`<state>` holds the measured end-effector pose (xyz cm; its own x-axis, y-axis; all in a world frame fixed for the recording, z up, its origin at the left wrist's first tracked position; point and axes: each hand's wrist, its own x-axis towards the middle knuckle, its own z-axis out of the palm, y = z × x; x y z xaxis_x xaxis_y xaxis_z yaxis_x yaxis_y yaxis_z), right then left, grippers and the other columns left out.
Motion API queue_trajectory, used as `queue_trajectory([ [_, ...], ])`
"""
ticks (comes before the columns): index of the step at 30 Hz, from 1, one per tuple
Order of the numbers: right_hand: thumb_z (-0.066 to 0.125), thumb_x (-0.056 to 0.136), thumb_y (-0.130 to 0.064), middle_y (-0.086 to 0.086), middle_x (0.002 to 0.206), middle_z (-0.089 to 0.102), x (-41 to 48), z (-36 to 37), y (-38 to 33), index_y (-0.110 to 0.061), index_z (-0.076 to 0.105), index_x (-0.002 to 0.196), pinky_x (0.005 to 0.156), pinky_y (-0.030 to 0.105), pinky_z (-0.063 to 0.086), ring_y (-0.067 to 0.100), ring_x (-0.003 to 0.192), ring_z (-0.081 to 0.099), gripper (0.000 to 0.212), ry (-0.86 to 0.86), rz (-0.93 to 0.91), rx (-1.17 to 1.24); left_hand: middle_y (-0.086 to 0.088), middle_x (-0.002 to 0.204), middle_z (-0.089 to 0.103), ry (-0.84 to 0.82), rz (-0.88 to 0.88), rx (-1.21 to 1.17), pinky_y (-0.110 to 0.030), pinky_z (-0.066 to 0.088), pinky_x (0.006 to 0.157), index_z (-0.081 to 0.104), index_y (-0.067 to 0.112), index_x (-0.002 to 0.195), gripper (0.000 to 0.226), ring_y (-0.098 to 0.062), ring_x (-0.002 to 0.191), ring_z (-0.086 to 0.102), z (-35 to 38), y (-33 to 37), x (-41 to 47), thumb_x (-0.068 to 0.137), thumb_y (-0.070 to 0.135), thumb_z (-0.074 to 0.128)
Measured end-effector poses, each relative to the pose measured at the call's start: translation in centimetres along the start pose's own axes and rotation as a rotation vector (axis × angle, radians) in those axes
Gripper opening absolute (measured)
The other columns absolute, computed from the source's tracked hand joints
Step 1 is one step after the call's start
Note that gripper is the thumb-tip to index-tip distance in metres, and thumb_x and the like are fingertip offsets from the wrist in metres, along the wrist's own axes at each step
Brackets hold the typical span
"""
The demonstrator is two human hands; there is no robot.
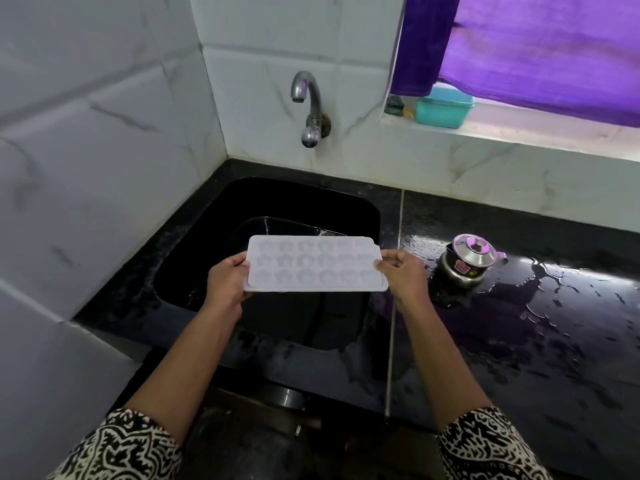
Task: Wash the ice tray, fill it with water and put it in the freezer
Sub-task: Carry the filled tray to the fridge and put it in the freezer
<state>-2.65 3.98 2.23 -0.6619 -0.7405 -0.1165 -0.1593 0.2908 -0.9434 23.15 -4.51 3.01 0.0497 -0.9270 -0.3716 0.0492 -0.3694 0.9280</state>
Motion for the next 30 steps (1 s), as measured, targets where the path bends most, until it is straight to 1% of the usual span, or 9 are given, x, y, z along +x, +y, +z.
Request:
queue_trajectory([
  [3,0.069,0.081,-0.006,0.002,0.083,0.068,-0.1,1.6,-0.4,-0.007,0.068,0.101,0.077,0.033,0.054,0.018,0.078,0.066,0.020,-0.005,-0.001,0.003,-0.008,0.101,0.069,0.003,0.008,-0.025,-0.026,0.054,0.053,0.060,0.006,0.122,0.026,-0.017,0.079,0.066,-1.1,0.0,1.2,0.101,0.012,0.047],
  [10,0.070,0.081,-0.012,-0.001,0.085,0.071,0.1,3.6,-1.1,-0.019,0.067,0.094,0.080,0.035,0.055,0.018,0.083,0.069,0.015,-0.025,-0.006,-0.039,-0.005,0.107,0.063,0.027,0.026,-0.113,-0.037,0.053,0.074,0.054,0.012,0.119,0.021,-0.017,0.088,0.062,-1.8,-0.3,2.4,0.104,0.022,0.043],
  [13,0.071,0.080,-0.016,-0.003,0.086,0.071,0.2,4.4,-1.0,-0.021,0.067,0.097,0.083,0.038,0.056,0.017,0.084,0.068,0.018,-0.040,0.033,-0.047,-0.005,0.104,0.064,0.040,0.014,-0.146,-0.037,0.053,0.072,0.055,0.014,0.115,0.019,-0.018,0.087,0.063,-2.1,0.1,3.1,0.104,0.022,0.043],
  [16,0.070,0.078,-0.018,-0.004,0.087,0.073,0.2,5.0,-0.9,-0.017,0.070,0.104,0.084,0.040,0.056,0.017,0.084,0.070,0.026,-0.048,0.056,-0.040,-0.007,0.106,0.065,0.034,0.001,-0.158,-0.035,0.052,0.068,0.055,0.009,0.123,0.027,-0.020,0.089,0.064,-2.3,0.1,3.5,0.104,0.022,0.042],
  [19,0.065,0.085,-0.015,-0.005,0.086,0.070,0.0,5.5,-1.4,-0.012,0.070,0.102,0.075,0.028,0.054,0.014,0.085,0.066,0.018,-0.005,0.045,-0.005,-0.009,0.105,0.065,0.032,-0.002,-0.196,-0.036,0.052,0.066,0.055,0.006,0.126,0.029,-0.022,0.089,0.064,-2.4,-0.1,3.7,0.104,0.021,0.042],
  [21,0.059,0.091,-0.014,-0.003,0.085,0.066,-0.3,5.9,-1.7,-0.013,0.068,0.098,0.067,0.025,0.047,0.014,0.080,0.060,0.012,0.027,0.041,0.046,-0.005,0.099,0.065,0.033,0.000,-0.222,-0.036,0.052,0.065,0.055,0.006,0.125,0.029,-0.021,0.087,0.064,-2.4,-0.2,3.7,0.104,0.020,0.041],
  [24,0.053,0.093,-0.008,0.002,0.091,0.065,-0.4,6.6,-1.9,-0.016,0.064,0.093,0.067,0.028,0.047,0.016,0.081,0.059,0.014,0.033,0.100,0.175,-0.003,0.098,0.065,0.032,-0.001,-0.247,-0.035,0.052,0.064,0.055,0.009,0.124,0.026,-0.019,0.086,0.064,-2.5,-0.3,3.7,0.105,0.020,0.040],
  [26,0.048,0.095,-0.004,0.003,0.095,0.065,-0.2,7.4,-1.8,-0.015,0.061,0.096,0.063,0.026,0.048,0.016,0.081,0.060,0.017,0.011,0.166,0.282,-0.003,0.098,0.064,0.028,-0.011,-0.254,-0.036,0.052,0.066,0.055,0.010,0.123,0.026,-0.019,0.087,0.063,-2.6,-0.3,3.8,0.105,0.019,0.039],
  [30,0.041,0.095,0.002,0.006,0.096,0.063,-0.3,8.6,-1.9,-0.014,0.058,0.094,0.063,0.028,0.049,0.019,0.082,0.059,0.023,0.028,0.242,0.443,-0.005,0.104,0.064,0.011,-0.019,-0.248,-0.038,0.053,0.068,0.053,0.014,0.123,0.025,-0.022,0.091,0.063,-3.0,-0.5,4.1,0.105,0.019,0.036],
])
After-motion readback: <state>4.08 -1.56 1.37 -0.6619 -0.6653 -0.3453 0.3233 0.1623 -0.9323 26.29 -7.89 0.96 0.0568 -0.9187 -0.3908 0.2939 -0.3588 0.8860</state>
